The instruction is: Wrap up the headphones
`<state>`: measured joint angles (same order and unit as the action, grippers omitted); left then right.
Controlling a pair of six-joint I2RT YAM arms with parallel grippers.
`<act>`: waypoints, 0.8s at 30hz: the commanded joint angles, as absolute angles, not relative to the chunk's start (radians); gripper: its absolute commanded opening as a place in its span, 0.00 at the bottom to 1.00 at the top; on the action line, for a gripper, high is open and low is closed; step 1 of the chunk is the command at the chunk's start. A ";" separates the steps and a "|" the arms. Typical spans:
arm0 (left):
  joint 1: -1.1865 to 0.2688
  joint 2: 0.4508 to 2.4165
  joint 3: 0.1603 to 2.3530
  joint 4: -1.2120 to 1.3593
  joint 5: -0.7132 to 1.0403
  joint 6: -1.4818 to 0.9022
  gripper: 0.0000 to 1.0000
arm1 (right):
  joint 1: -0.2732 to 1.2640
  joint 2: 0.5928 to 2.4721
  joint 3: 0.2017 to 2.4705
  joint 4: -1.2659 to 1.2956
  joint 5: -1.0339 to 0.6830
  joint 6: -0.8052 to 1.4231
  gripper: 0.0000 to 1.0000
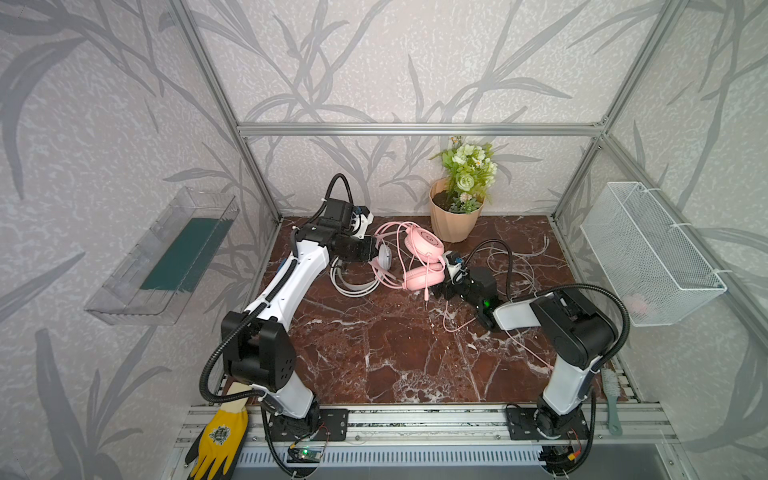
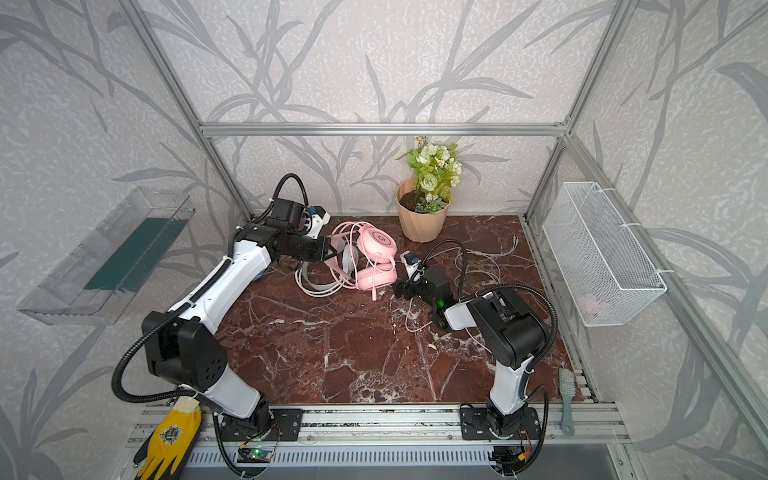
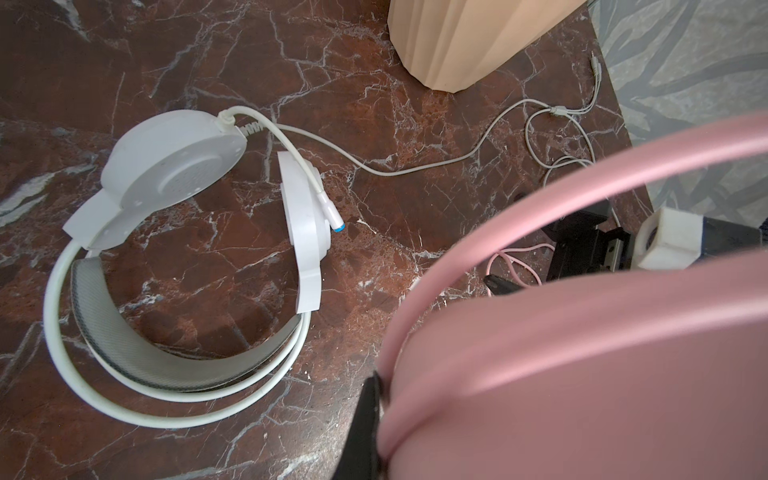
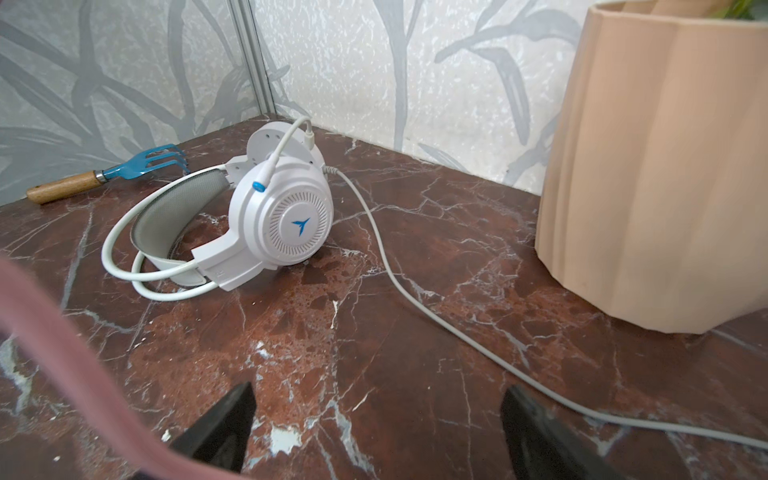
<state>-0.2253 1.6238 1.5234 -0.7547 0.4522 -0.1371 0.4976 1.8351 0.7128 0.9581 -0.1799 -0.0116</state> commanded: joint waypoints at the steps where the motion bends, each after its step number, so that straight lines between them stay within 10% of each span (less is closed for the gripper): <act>1: -0.218 1.575 1.577 -0.733 0.529 -0.181 0.00 | 0.503 1.856 0.770 0.903 -0.160 -0.023 0.87; 24: -0.180 1.551 1.571 -0.680 0.575 -0.255 0.00 | 0.506 1.898 0.836 0.867 -0.191 -0.020 0.58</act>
<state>-0.1879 1.5993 1.5311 -0.7311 0.5072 -0.2123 0.5034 1.8828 0.8127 0.8616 -0.1844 -0.0189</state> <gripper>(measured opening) 0.048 0.595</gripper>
